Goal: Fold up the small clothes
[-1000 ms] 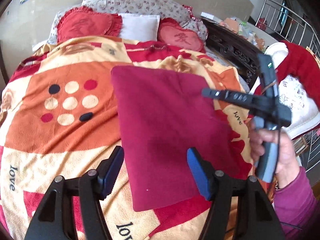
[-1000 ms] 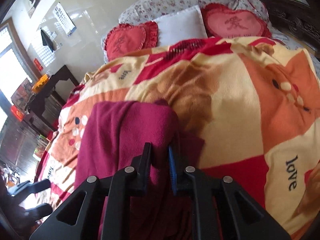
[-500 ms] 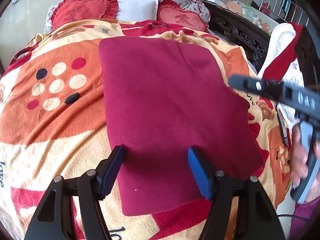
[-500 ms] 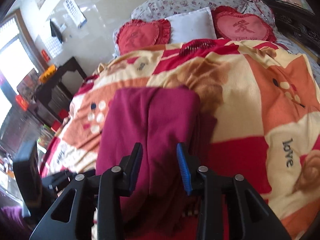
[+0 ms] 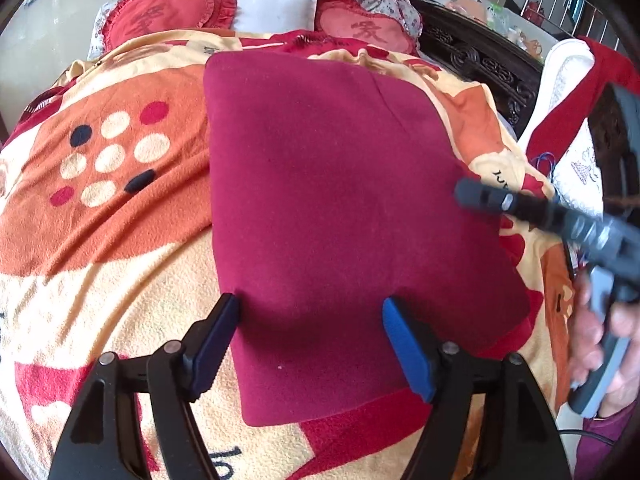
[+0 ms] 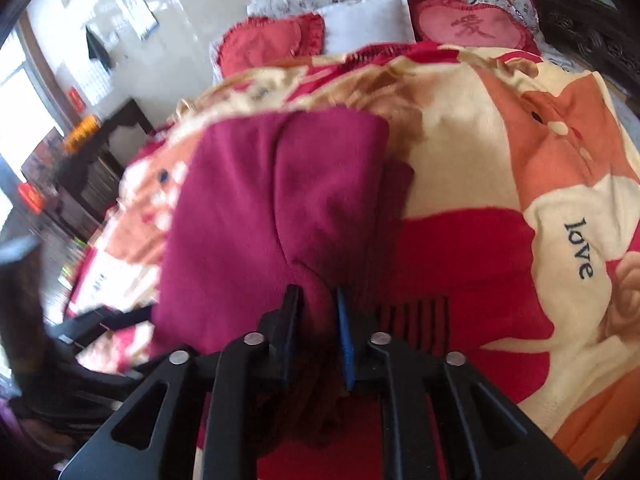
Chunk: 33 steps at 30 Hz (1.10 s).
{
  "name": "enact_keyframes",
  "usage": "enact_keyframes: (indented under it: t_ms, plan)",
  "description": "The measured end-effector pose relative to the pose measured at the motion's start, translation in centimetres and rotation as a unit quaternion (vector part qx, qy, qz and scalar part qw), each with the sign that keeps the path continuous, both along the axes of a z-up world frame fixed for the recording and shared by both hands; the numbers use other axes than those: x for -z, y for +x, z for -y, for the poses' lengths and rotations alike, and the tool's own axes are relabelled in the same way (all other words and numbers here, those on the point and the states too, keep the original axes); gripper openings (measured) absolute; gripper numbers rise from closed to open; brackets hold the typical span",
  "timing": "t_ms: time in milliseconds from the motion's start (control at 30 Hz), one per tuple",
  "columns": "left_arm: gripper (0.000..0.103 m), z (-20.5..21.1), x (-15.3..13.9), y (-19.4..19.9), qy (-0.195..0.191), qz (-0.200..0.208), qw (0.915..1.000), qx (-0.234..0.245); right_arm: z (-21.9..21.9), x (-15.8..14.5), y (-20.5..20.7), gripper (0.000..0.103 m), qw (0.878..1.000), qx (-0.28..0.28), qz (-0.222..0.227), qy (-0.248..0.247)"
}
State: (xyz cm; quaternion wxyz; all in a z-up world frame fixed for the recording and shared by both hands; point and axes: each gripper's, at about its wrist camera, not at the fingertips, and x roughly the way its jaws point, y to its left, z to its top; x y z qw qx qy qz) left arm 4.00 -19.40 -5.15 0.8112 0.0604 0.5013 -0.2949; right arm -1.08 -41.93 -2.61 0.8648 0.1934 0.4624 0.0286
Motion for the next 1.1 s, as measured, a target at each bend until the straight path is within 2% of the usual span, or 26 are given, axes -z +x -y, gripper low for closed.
enact_keyframes:
  t_ms: [33, 100, 200, 233, 267, 300, 433, 500, 600, 767, 867, 933, 1033, 1100]
  plan:
    - [0.079, 0.0, 0.1, 0.0, -0.001, -0.002, 1.0, 0.0, 0.6, -0.7, 0.1, 0.01, 1.0, 0.011, 0.013, 0.013]
    - [0.079, 0.1, 0.1, 0.1, -0.001, -0.004, 1.0, 0.0, 1.7, -1.7, 1.0, 0.028, 0.999, 0.045, 0.029, 0.007]
    - [0.08, 0.2, 0.1, 0.2, -0.001, -0.007, 1.0, -0.003, 2.8, -1.2, 4.4, 0.031, 0.998, 0.065, 0.014, -0.006]
    - [0.08, 0.2, 0.1, 0.2, -0.001, -0.007, 1.0, -0.002, 3.1, -0.5, 5.9, 0.03, 0.998, 0.067, 0.001, -0.006]
    - [0.08, 0.2, 0.0, 0.2, -0.001, -0.006, 1.0, -0.002, 3.0, 0.0, 6.8, 0.017, 0.998, 0.062, -0.005, -0.005]
    - [0.08, 0.2, 0.0, 0.2, 0.0, -0.006, 1.0, -0.003, 2.9, 0.4, 7.5, 0.0, 0.999, 0.053, -0.004, 0.0]
    - [0.082, 0.4, 0.0, 0.3, -0.001, -0.004, 1.0, -0.001, 2.4, -0.8, 7.7, 0.0, 0.997, 0.048, 0.027, -0.052]
    - [0.084, 0.6, 0.2, 0.3, 0.002, 0.0, 1.0, 0.001, 2.6, 0.3, 8.0, 0.0, 0.995, 0.055, 0.011, -0.079]
    - [0.084, 0.9, 0.3, 0.2, 0.009, 0.004, 0.9999, 0.001, 3.1, 2.3, 8.4, 0.0, 0.995, 0.064, -0.007, -0.071]
    - [0.084, 0.6, 0.7, 0.5, 0.007, -0.007, 0.9999, -0.008, 3.3, -0.4, 6.5, 0.005, 0.996, 0.081, 0.004, -0.04]
    - [0.085, 0.7, 0.7, 0.4, 0.007, -0.005, 0.9999, -0.01, 0.8, -2.4, 4.6, 0.005, 0.998, 0.033, 0.024, -0.039]
    - [0.085, 0.8, 0.7, 0.4, 0.009, -0.003, 0.9999, -0.01, -1.7, -2.9, 3.5, 0.005, 0.998, -0.007, 0.027, -0.059]
    - [0.085, 0.7, 0.7, 0.4, 0.009, -0.003, 0.9999, -0.012, -3.7, -2.0, 2.1, 0.005, 0.996, -0.037, 0.015, -0.075]
    - [0.085, 0.6, 0.7, 0.3, 0.009, -0.003, 0.9999, -0.011, -4.1, -0.6, 1.4, 0.002, 0.994, -0.031, -0.005, -0.104]
